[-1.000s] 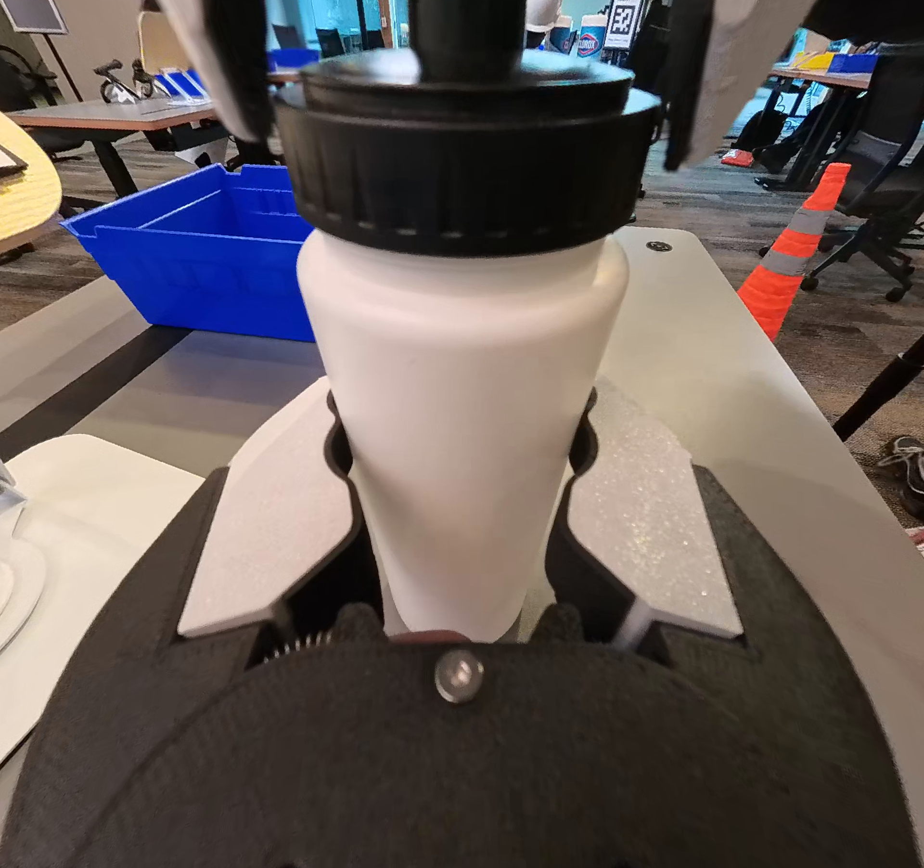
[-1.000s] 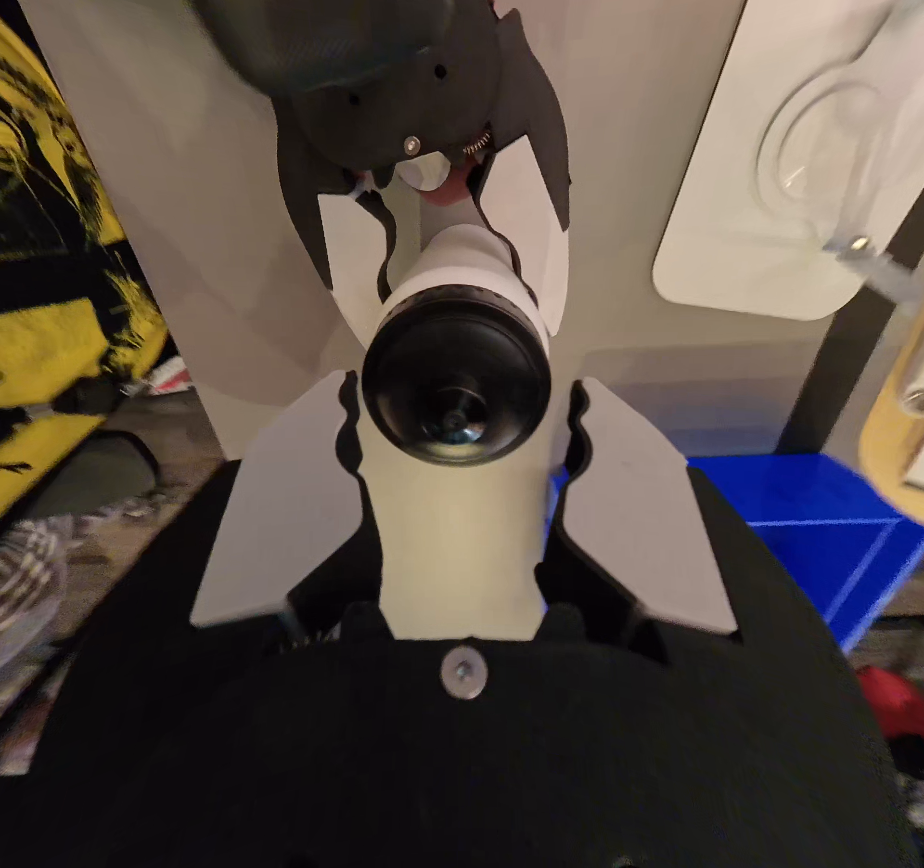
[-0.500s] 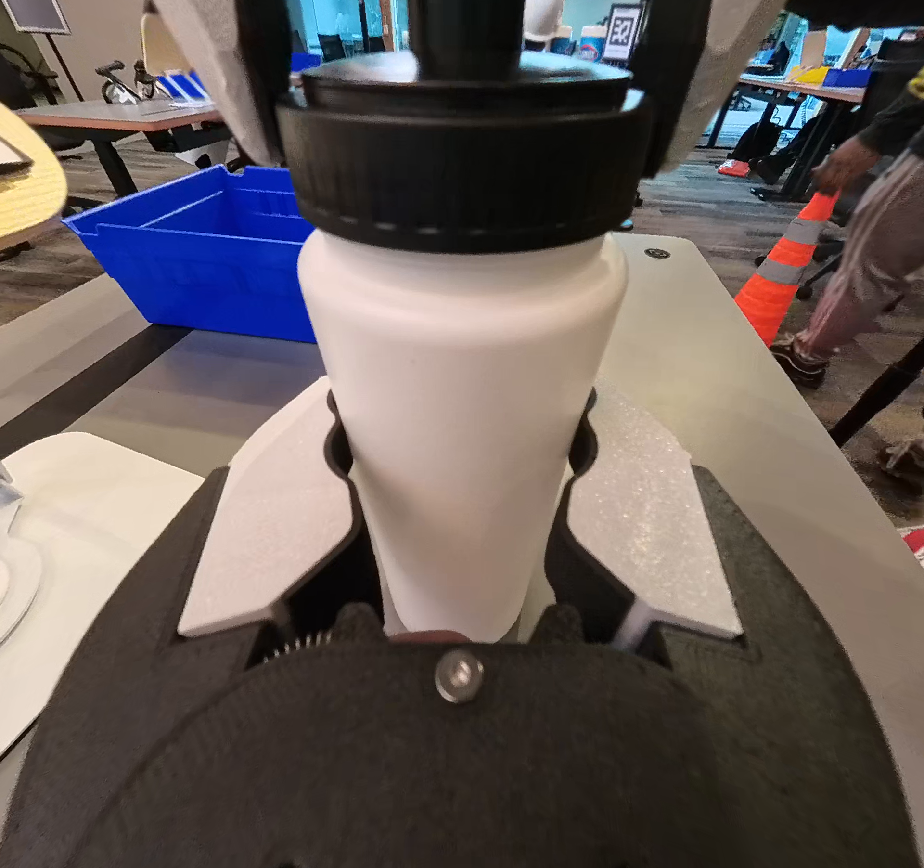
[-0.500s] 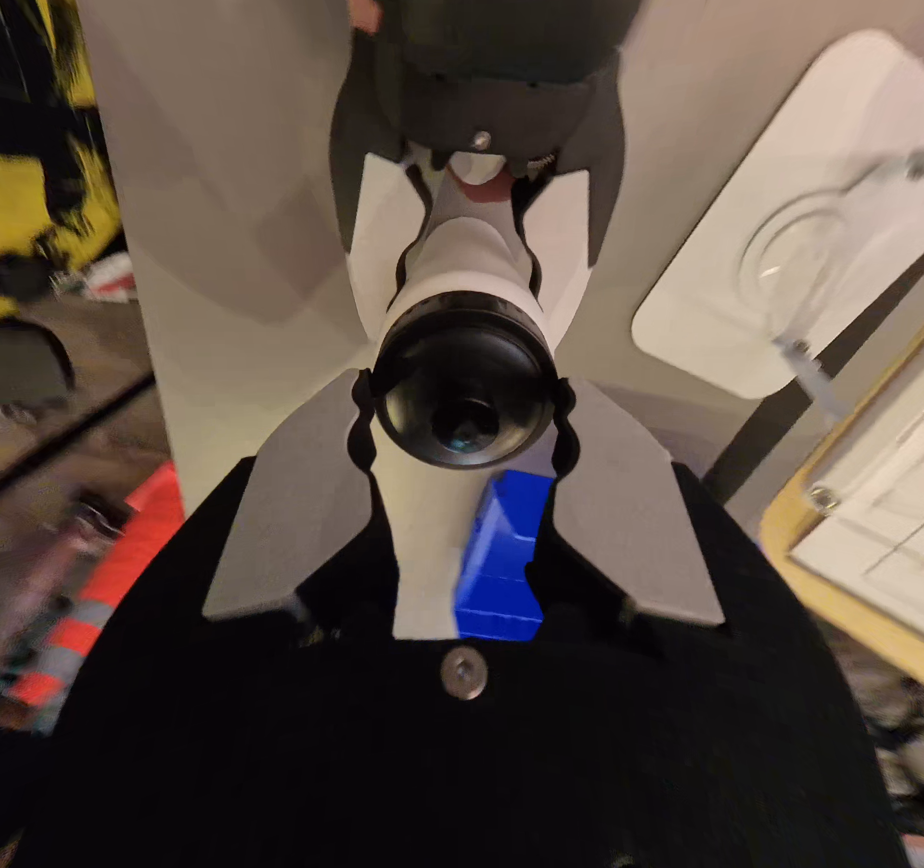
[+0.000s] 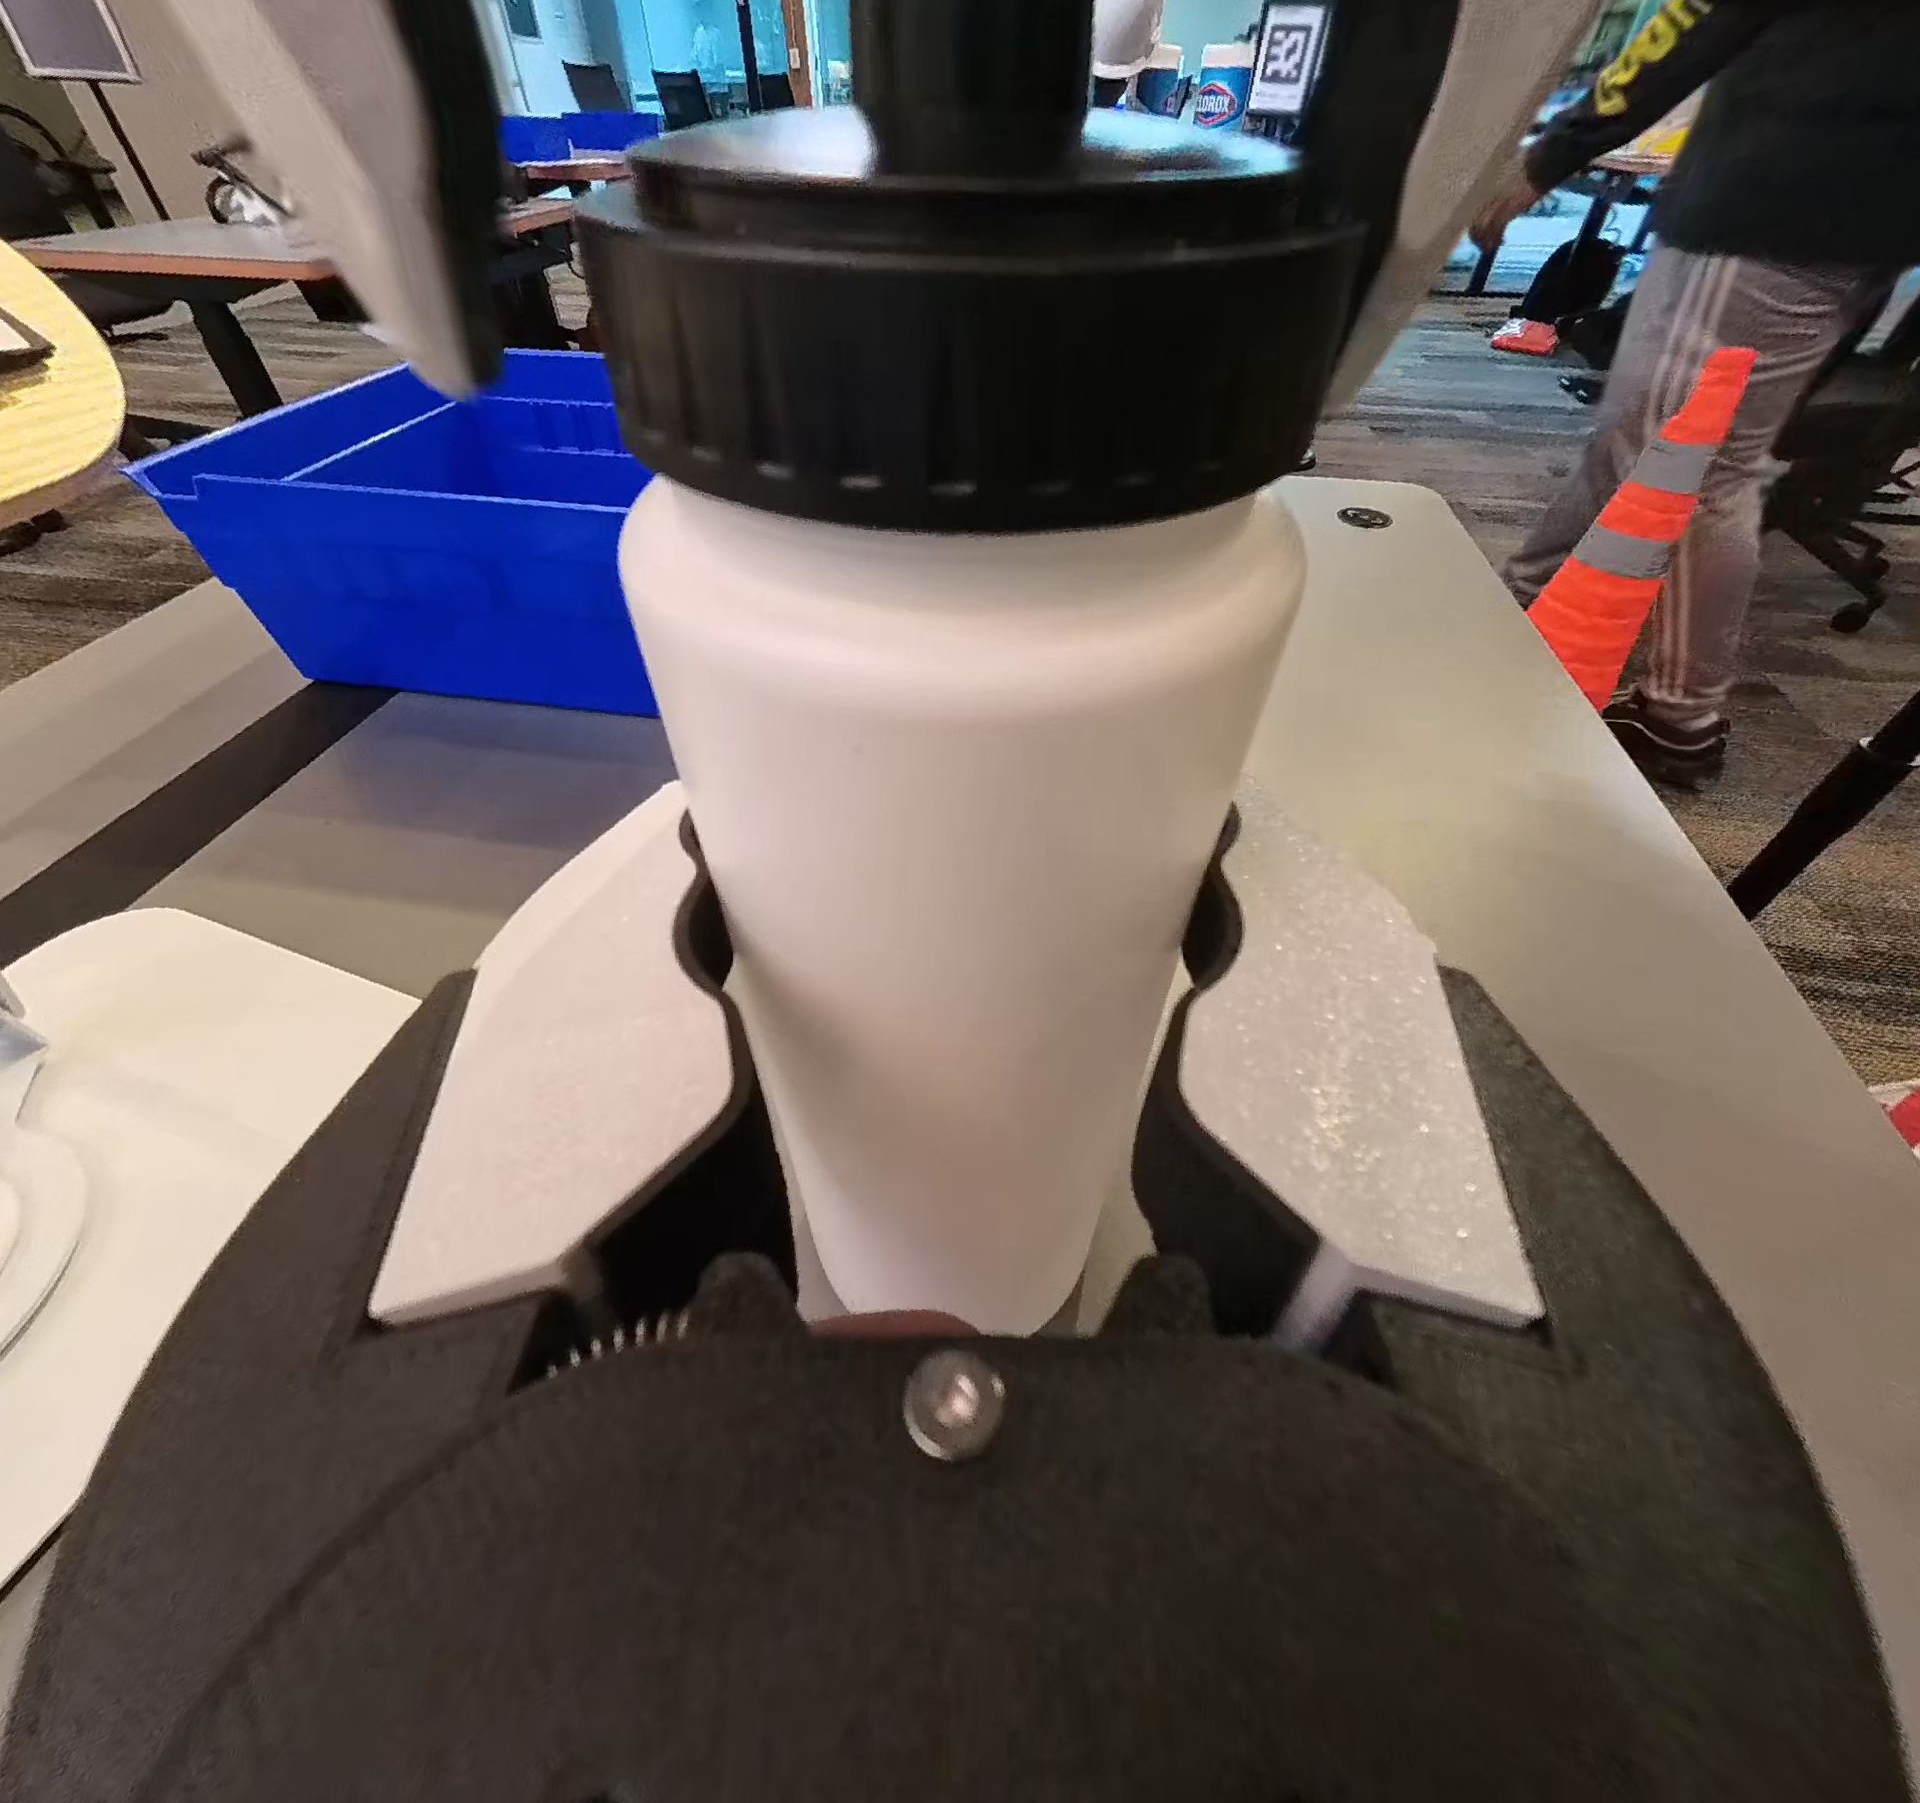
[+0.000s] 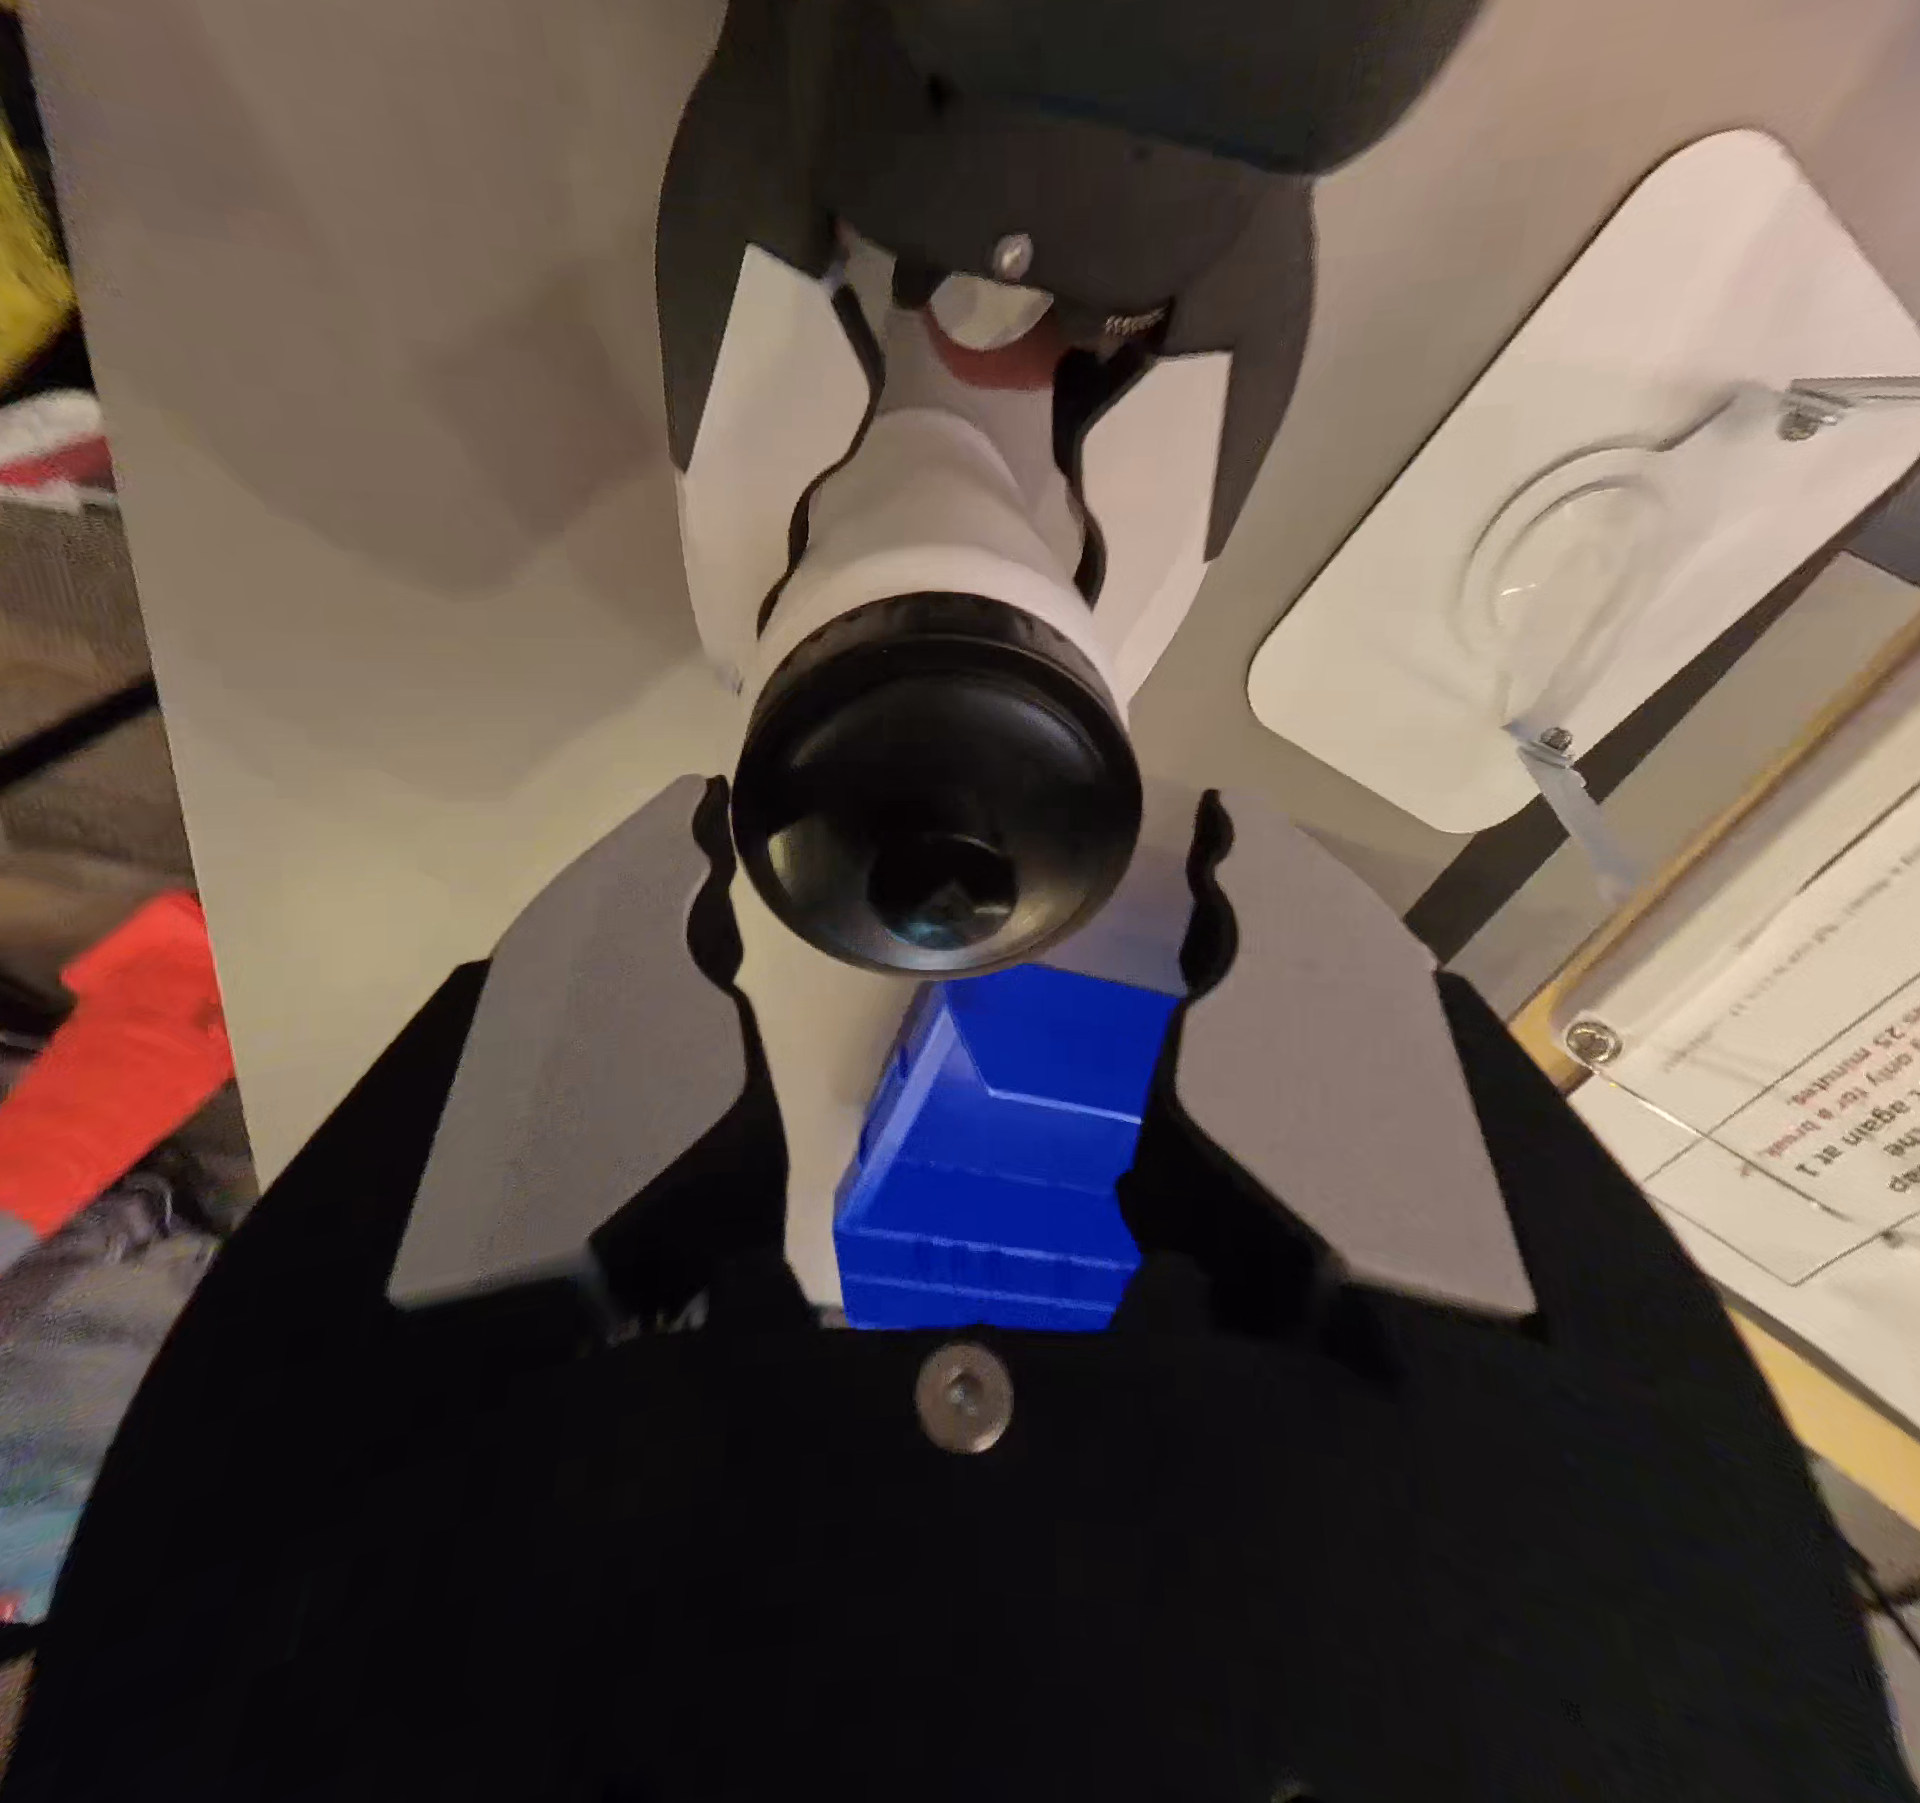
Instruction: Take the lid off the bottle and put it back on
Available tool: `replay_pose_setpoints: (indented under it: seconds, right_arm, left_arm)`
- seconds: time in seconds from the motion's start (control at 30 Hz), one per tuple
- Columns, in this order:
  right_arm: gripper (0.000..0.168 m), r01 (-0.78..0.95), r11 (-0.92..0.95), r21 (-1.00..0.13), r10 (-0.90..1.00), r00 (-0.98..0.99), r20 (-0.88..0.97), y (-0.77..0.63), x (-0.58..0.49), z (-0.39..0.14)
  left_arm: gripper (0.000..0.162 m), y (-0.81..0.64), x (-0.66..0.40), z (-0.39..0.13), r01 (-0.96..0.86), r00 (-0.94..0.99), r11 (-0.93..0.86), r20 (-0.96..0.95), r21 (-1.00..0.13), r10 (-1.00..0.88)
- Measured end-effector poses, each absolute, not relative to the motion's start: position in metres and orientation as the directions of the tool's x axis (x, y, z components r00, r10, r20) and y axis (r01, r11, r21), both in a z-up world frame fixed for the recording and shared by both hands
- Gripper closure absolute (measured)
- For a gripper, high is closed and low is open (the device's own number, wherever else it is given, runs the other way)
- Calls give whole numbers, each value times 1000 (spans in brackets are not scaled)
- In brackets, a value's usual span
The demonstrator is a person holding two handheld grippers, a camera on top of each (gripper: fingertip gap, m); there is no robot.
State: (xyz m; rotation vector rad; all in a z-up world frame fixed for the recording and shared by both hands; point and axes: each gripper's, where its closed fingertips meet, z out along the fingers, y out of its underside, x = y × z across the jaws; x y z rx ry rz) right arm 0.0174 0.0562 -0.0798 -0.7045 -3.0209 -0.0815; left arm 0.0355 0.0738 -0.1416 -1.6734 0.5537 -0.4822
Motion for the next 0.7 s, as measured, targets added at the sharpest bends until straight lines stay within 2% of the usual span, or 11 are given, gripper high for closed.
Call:
replay_pose_setpoints:
  seconds: [0.03,0.1,0.27,0.33,0.47,0.5,0.57,0.63,0.7]
  right_arm:
    - [90,426,902,68,425,-905,25,56,21,-83]
    - [91,450,890,78,451,-893,5,56,21,-85]
    - [91,780,624,36,781,-623,-33,54,20,-86]
    - [91,822,569,-3,822,-569,-15,52,20,-86]
    - [90,765,644,-9,765,-644,-7,53,27,-84]
    - [77,746,665,-15,746,-666,-2,55,26,-83]
    - [75,667,745,-22,667,-744,22,57,25,-79]
    - [81,591,807,-8,591,-806,34,56,25,-77]
    - [96,526,851,4,525,-850,42,53,23,-78]
  left_arm:
    - [75,74,36,-142,-92,797,-139,11,-986,-604]
    - [75,74,35,-142,-89,798,-137,12,-987,-603]
    - [75,74,33,-141,-68,797,-135,28,-989,-604]
    - [75,73,34,-141,-76,794,-130,19,-989,-608]
    - [75,73,39,-142,-92,790,-130,7,-987,-613]
    - [75,73,39,-142,-93,790,-130,6,-987,-613]
    - [75,73,39,-142,-95,789,-132,7,-987,-614]
    - [75,73,39,-142,-92,789,-132,8,-987,-614]
    - [75,74,39,-142,-91,788,-131,9,-987,-616]
